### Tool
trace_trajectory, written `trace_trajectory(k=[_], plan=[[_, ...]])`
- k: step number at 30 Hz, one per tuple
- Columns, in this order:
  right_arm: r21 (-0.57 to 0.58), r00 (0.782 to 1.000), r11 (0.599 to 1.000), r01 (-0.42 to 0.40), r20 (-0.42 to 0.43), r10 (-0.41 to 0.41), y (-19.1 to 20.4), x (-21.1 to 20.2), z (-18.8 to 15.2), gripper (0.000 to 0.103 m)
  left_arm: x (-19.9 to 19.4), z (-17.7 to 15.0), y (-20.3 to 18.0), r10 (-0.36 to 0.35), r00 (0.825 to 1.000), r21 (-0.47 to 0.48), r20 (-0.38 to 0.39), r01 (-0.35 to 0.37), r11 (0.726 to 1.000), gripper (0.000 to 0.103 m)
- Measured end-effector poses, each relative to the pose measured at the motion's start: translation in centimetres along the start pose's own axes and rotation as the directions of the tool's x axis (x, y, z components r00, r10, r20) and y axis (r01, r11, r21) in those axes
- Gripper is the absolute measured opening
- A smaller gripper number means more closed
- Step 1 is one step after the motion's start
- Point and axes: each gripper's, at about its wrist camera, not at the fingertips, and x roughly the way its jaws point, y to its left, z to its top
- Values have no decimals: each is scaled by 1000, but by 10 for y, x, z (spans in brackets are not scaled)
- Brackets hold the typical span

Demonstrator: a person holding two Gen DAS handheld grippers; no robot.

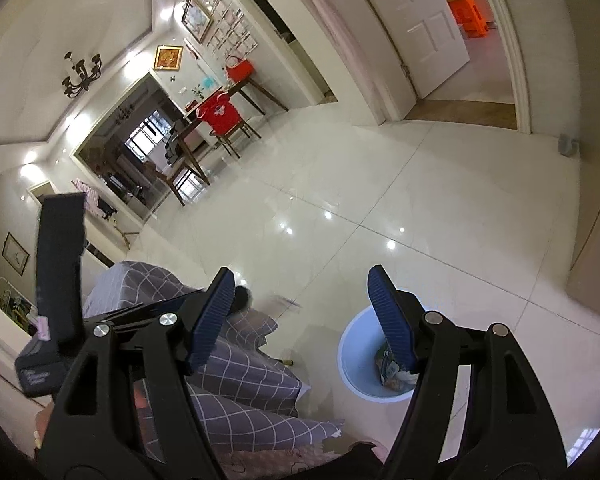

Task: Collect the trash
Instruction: 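Open the right tool then the left tool above the bucket, then move both open tools back to the paper bag and wrapper on the table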

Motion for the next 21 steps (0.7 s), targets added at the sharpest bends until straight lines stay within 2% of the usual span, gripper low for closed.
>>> trace_trajectory(k=[7, 12, 21], plan=[[-2, 1000, 1000, -4, -9, 4, 5, 0, -4, 69, -16, -7, 7, 14, 1000, -32, 23, -13, 999, 71], [-28, 999, 999, -28, -23, 27, 23, -1, -8, 69, -43, -16, 19, 57, 996, -38, 71, -54, 998, 71], [-123, 994, 987, -100, -54, 93, 91, -3, -19, 70, -106, -39, 65, 148, 976, -111, 158, -132, 985, 71]])
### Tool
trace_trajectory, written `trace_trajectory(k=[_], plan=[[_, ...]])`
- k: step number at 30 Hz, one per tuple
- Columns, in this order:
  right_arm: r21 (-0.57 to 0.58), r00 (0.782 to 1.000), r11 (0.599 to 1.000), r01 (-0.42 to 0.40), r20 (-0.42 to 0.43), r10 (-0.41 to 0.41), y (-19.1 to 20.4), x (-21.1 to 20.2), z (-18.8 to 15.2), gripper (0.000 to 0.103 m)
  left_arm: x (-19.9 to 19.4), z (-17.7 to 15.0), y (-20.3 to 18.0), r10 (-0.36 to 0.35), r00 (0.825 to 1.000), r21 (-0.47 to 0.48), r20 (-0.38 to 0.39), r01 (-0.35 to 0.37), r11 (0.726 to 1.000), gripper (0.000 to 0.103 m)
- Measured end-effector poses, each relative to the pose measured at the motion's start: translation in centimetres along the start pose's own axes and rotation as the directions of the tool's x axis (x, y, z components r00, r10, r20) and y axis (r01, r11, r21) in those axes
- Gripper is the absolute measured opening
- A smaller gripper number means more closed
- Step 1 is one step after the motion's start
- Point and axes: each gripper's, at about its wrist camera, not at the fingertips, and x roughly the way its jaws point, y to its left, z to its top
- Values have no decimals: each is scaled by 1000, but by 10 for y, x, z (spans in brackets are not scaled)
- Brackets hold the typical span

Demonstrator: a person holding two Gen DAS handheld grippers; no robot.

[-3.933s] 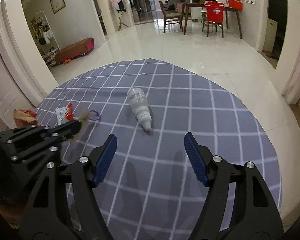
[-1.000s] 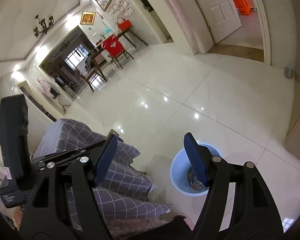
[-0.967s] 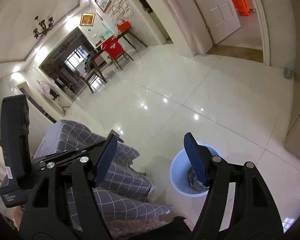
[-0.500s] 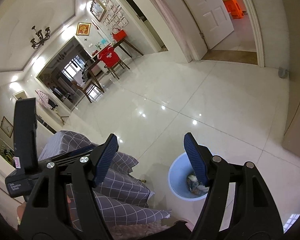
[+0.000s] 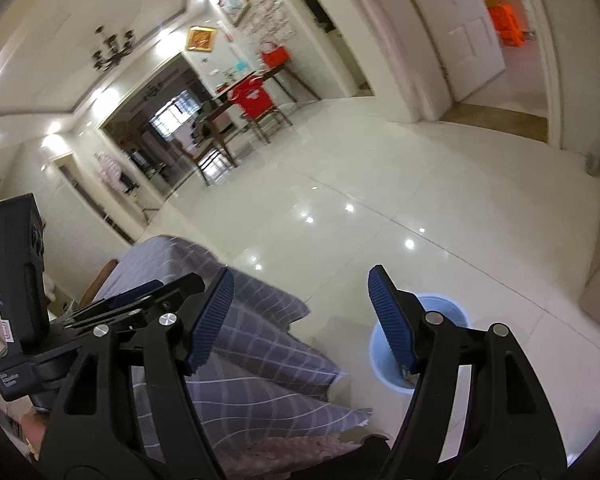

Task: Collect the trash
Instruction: 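Move both open tools back to the paper bag and wrapper on the table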

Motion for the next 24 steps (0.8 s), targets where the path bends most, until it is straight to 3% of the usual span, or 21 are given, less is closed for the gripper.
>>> trace_trajectory(k=[10, 17, 24], plan=[[-174, 990, 977, -124, -89, 109, 126, 26, -20, 71, -72, -18, 113, 129, 989, -142, 76, -117, 983, 72], [-278, 968, 936, -218, -184, 170, 225, 62, -46, 72, -118, -44, 212, 265, 959, -273, 99, -230, 934, 76], [-384, 937, 877, -288, -303, 175, 314, 109, -76, 73, -141, -79, 311, 374, 926, -400, 42, -328, 856, 77]])
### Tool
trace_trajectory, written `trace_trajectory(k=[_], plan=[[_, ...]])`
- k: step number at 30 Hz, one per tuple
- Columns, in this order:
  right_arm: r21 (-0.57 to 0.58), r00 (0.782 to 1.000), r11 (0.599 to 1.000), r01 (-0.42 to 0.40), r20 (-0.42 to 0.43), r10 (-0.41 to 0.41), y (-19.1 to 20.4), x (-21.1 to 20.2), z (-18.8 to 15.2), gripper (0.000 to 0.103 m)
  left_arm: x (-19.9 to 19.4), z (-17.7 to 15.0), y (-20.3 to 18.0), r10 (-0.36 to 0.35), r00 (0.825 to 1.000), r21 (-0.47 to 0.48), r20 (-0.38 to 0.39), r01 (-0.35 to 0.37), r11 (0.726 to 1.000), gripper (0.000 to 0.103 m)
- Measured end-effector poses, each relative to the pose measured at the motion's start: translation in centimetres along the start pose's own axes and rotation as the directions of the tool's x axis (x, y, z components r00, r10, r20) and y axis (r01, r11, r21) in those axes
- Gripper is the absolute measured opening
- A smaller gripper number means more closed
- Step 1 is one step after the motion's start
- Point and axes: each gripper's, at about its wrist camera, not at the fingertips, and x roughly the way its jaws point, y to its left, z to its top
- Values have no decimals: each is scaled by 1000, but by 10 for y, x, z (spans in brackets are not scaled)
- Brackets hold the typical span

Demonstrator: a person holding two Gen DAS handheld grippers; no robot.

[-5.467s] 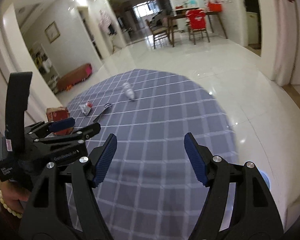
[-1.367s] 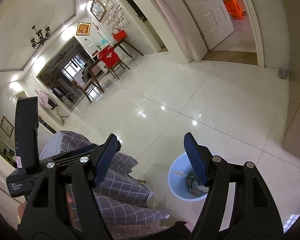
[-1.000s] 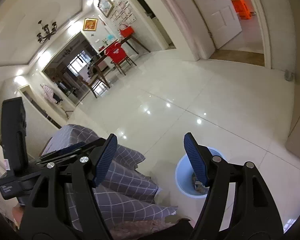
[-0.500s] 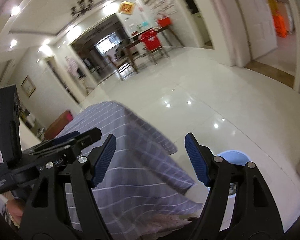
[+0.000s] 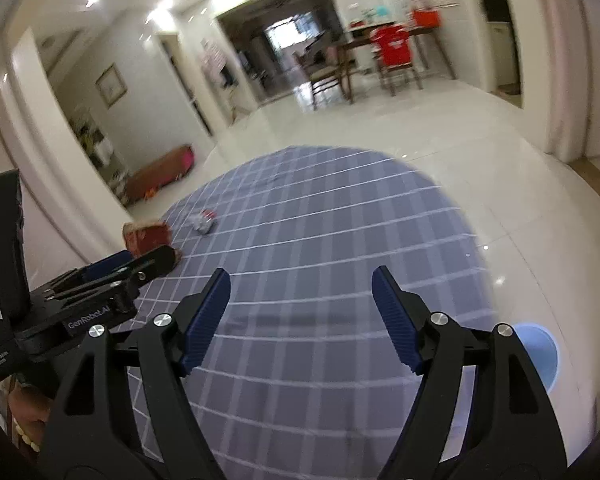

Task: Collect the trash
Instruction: 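Move both open tools back to the paper bag and wrapper on the table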

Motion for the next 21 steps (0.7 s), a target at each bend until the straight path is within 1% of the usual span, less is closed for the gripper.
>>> trace_trajectory(k=[4, 7, 9, 11, 15, 19, 21], plan=[[-78, 997, 997, -18, -71, 13, 38, 46, 9, 73, 14, 4, 62, 56, 998, -65, -18, -57, 996, 77], [-140, 992, 990, -27, -127, 10, 66, 86, 16, 73, 20, 5, 97, 93, 996, -97, -19, -94, 991, 77], [-168, 987, 985, -39, -159, 12, 80, 110, 18, 73, 25, 6, 121, 104, 994, -122, -24, -106, 987, 77], [-199, 984, 979, -37, -178, 1, 85, 128, 16, 73, 33, 8, 142, 109, 994, -142, -33, -112, 983, 77], [-255, 977, 966, -44, -212, -11, 100, 167, 25, 73, 48, 12, 169, 88, 996, -126, -32, -92, 988, 77], [-297, 974, 954, -44, -225, -25, 115, 198, 33, 73, 68, 15, 180, 44, 998, -82, -46, -47, 995, 77], [-317, 974, 947, -50, -227, -24, 122, 209, 37, 73, 73, 16, 183, 40, 998, -58, -43, -43, 997, 77]])
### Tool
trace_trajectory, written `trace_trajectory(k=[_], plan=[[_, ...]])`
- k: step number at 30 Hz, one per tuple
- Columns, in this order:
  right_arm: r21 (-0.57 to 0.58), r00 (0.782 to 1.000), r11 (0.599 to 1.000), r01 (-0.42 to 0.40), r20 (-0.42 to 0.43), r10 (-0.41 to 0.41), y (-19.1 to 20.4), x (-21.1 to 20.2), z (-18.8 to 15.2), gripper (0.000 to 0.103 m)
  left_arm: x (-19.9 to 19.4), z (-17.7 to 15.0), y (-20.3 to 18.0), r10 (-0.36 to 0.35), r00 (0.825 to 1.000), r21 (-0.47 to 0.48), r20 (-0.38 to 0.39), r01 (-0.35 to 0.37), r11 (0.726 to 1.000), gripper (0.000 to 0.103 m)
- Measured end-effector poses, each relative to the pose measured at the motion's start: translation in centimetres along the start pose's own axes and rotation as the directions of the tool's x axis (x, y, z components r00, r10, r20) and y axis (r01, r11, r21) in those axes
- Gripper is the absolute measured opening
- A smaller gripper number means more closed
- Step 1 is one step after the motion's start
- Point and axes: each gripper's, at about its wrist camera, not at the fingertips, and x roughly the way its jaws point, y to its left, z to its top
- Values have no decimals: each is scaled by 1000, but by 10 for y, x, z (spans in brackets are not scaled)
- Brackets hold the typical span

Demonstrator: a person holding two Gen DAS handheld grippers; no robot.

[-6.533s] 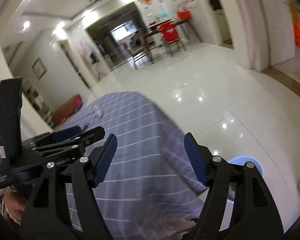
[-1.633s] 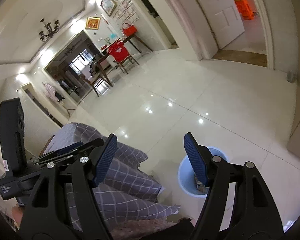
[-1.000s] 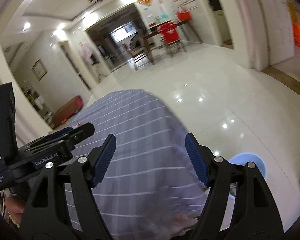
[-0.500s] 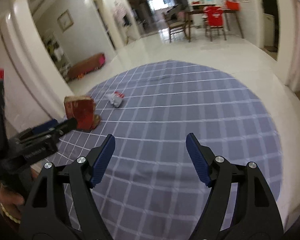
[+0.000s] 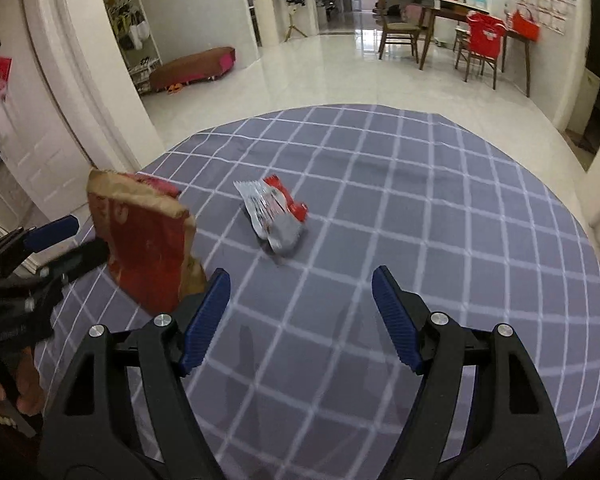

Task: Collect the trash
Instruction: 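Move both open tools back to the paper bag and wrapper on the table, then grasp the red-brown paper bag with the left tool while the right grasps the red-white wrapper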

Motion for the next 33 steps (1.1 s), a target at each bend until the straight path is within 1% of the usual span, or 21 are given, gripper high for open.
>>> trace_trajectory(k=[3, 7, 8, 9, 10, 11, 12, 13, 14, 15, 16, 17, 18, 19, 22, 23, 25, 26, 29, 31, 33], plan=[[-53, 1000, 998, 15, -7, -15, 8, 16, 13, 73, 8, 3, -2, -28, 1000, 40, -2, 28, 999, 77], [-78, 1000, 997, 13, -17, -15, 12, 33, 26, 72, 18, 9, -1, -60, 998, 58, -7, 60, 997, 77], [-82, 1000, 997, 14, -22, -16, 13, 37, 27, 72, 20, 10, -1, -58, 998, 59, -7, 58, 997, 77], [-86, 999, 996, 16, -28, -18, 13, 40, 27, 65, 22, 12, -2, -51, 999, 61, -6, 52, 997, 77], [-94, 999, 995, 22, -39, -26, 14, 44, 27, 49, 24, 14, -4, -45, 999, 65, -4, 45, 997, 77], [-106, 999, 994, 35, -30, -39, 16, 44, 29, 40, 26, 17, -5, -37, 999, 70, -1, 37, 997, 77], [-112, 999, 993, 30, -33, -34, 16, 43, 28, 32, 26, 17, -8, -34, 999, 69, -1, 34, 997, 76], [-109, 999, 994, 20, -36, -25, 17, 43, 27, 29, 26, 19, -10, -36, 999, 68, -2, 36, 997, 73], [-103, 999, 995, 6, -37, -10, 16, 40, 24, 28, 26, 19, -13, -38, 999, 71, 1, 38, 997, 67], [-99, 999, 995, 2, -36, -6, 16, 38, 21, 25, 26, 19, -14, -39, 999, 73, 5, 38, 997, 65], [-89, 999, 996, 1, -32, -4, 14, 33, 17, 24, 25, 19, -15, -39, 999, 73, 9, 38, 997, 60], [-76, 1000, 997, -5, -31, 3, 12, 29, 14, 23, 24, 19, -19, -47, 999, 69, 8, 47, 997, 52], [-56, 999, 998, -15, -29, 13, 9, 25, 9, 23, 24, 19, -19, -55, 998, 61, 4, 55, 997, 49], [-37, 999, 999, -22, -32, 21, 6, 19, 4, 22, 24, 19, -19, -64, 998, 49, 0, 64, 997, 43], [-15, 999, 1000, -19, -26, 19, -1, 6, -6, 21, 20, 15, -21, -75, 997, 28, 0, 75, 997, 34], [6, 1000, 1000, -22, -22, 22, -6, 2, -10, 21, 16, 13, -22, -96, 995, 8, 1, 96, 995, 30], [37, 1000, 999, -19, -20, 20, -15, -6, -17, 21, 9, 9, -25, -135, 991, -7, -2, 135, 991, 26], [47, 1000, 999, -15, -18, 16, -19, -11, -19, 21, 3, 6, -30, -153, 988, 3, -3, 153, 988, 24], [77, 1000, 997, 12, -15, -11, -33, -23, -30, 20, -12, -4, -50, -192, 981, 79, -4, 192, 978, 19], [103, 1000, 995, 19, -15, -18, -41, -30, -38, 20, -21, -14, -65, -222, 975, 122, -15, 223, 967, 18], [111, 999, 993, 46, -9, -45, -48, -39, -46, 20, -27, -22, -78, -254, 966, 162, -40, 257, 953, 18]])
